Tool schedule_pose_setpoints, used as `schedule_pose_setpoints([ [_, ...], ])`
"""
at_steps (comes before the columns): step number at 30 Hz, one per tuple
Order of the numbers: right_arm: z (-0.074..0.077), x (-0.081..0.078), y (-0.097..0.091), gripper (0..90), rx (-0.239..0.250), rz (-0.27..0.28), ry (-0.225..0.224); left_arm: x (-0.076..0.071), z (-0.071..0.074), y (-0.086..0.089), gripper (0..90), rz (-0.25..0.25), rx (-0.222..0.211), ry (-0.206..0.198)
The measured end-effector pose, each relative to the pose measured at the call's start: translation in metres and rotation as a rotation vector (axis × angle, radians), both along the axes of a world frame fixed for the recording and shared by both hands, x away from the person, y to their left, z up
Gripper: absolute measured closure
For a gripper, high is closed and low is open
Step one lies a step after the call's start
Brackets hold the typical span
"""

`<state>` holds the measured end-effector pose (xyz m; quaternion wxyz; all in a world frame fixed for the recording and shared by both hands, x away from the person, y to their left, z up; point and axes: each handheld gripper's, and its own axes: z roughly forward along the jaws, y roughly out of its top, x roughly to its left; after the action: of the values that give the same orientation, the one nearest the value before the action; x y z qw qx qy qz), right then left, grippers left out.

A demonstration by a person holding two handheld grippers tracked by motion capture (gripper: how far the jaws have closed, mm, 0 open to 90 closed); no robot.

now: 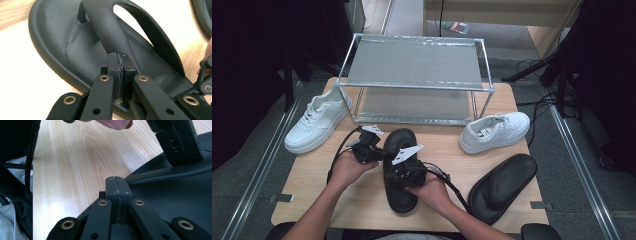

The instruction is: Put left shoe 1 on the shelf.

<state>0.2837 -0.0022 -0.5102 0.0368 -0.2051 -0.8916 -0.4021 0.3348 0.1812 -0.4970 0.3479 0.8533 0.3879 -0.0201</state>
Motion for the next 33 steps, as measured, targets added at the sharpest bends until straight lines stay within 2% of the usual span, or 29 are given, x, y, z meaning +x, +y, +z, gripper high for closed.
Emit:
schedule_pose_setpoints([
  [7,-0.001,0.001,0.000,90.0,0.011,-0.024,0.005,0.005,-0.002,-0.002,90.0,-0.005,-0.017,0.011],
  [11,-0.002,0.002,0.000,90.0,0.014,-0.023,-0.013,0.008,-0.003,-0.002,89.8,0.004,-0.036,0.019],
  [15,-0.003,0.002,0.002,90.0,0.021,-0.032,-0.027,0.009,-0.003,-0.002,89.7,0.009,-0.036,0.020],
  [18,-0.003,0.002,0.002,90.0,0.024,-0.035,-0.017,0.009,-0.002,-0.001,88.8,0.012,-0.038,0.020],
  [21,-0.002,0.002,0.000,90.0,0.034,-0.038,-0.014,0.008,0.003,0.003,86.8,0.024,-0.036,0.007],
  [24,0.004,0.000,-0.006,90.0,0.046,-0.028,-0.038,0.005,0.009,0.008,83.9,0.024,-0.052,0.000],
  [26,0.008,0.002,-0.013,84.7,0.066,-0.034,-0.036,0.004,0.011,0.009,80.7,0.023,-0.054,0.001],
  [28,0.012,0.004,-0.020,81.6,0.092,-0.048,-0.013,0.003,0.013,0.011,74.8,0.019,-0.062,-0.003],
  [30,0.017,0.005,-0.027,79.4,0.111,-0.048,0.000,0.001,0.017,0.012,71.1,0.024,-0.064,-0.019],
  [33,0.023,0.004,-0.037,72.3,0.110,-0.034,-0.010,-0.001,0.023,0.014,66.4,0.027,-0.078,-0.028],
])
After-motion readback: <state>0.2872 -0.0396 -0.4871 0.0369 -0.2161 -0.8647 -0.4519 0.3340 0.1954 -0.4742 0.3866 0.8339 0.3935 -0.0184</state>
